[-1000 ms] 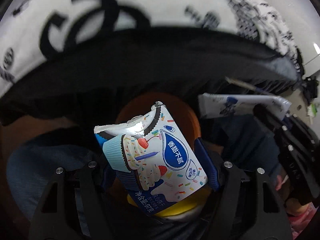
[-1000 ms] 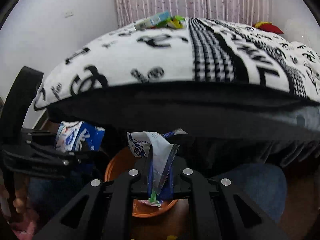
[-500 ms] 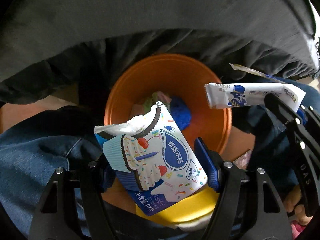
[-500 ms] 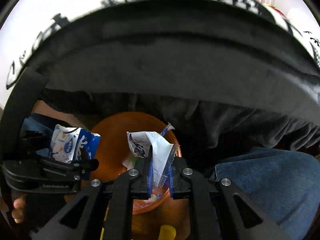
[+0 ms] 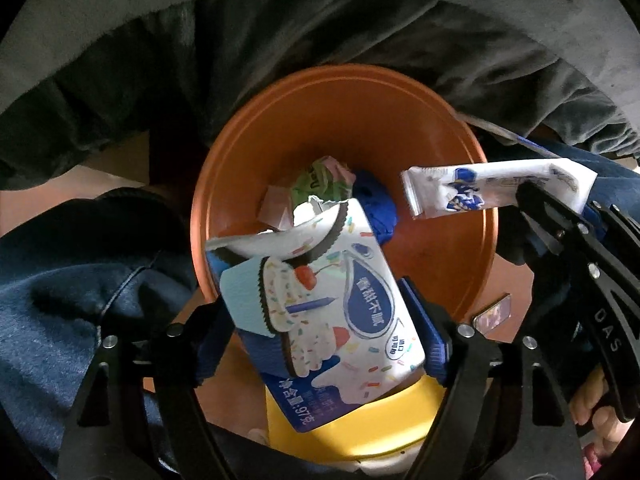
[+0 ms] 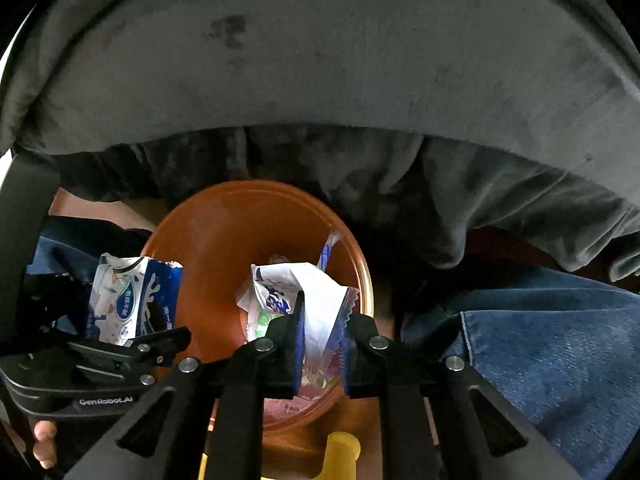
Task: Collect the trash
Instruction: 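Release the cupcake box and white sachet into the orange bin with both tools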
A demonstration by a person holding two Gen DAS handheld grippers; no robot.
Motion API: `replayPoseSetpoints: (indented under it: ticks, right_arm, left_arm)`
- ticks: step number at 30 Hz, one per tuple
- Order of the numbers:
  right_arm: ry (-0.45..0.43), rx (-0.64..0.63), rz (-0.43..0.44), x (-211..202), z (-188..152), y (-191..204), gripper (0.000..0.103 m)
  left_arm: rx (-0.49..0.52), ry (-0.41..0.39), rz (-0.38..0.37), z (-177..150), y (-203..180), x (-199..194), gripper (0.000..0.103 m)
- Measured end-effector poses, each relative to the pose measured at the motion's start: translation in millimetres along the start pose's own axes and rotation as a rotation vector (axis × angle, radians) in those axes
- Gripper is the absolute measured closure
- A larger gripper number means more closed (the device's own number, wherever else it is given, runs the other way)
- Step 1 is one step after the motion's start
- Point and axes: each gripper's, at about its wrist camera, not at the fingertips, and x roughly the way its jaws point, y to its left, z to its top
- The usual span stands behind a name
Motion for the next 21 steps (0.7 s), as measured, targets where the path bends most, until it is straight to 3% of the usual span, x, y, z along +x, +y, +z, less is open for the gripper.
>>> replayPoseSetpoints:
  ticks: [1, 3, 5, 7, 21]
  right_arm:
    - [-0.007, 0.003, 0.0, -1, 1, 0, 0.065]
    - [-0.029, 0.01, -0.012, -7, 0, 0, 0.036]
    - [-0.05, 0.019, -0.018, -11, 0, -1, 0.03]
    - [-0.05, 0.036, -0.016, -12, -1, -3, 0.018]
    - [-0.044, 0.059, 0.014, -18, -5, -9, 0.017]
  left_arm:
    - [-0.006, 0.004, 0.0, 0, 1, 1, 0.025]
    - [-0.015, 0.008, 0.002, 0, 3, 2, 0.024]
    - [-0.021, 0.011, 0.01, 0, 5, 3, 0.019]
    - [-0.025, 0.011, 0.011, -1, 6, 3, 0.017]
    - [-0.044, -0.003, -0.008, -3, 12, -3, 0.015]
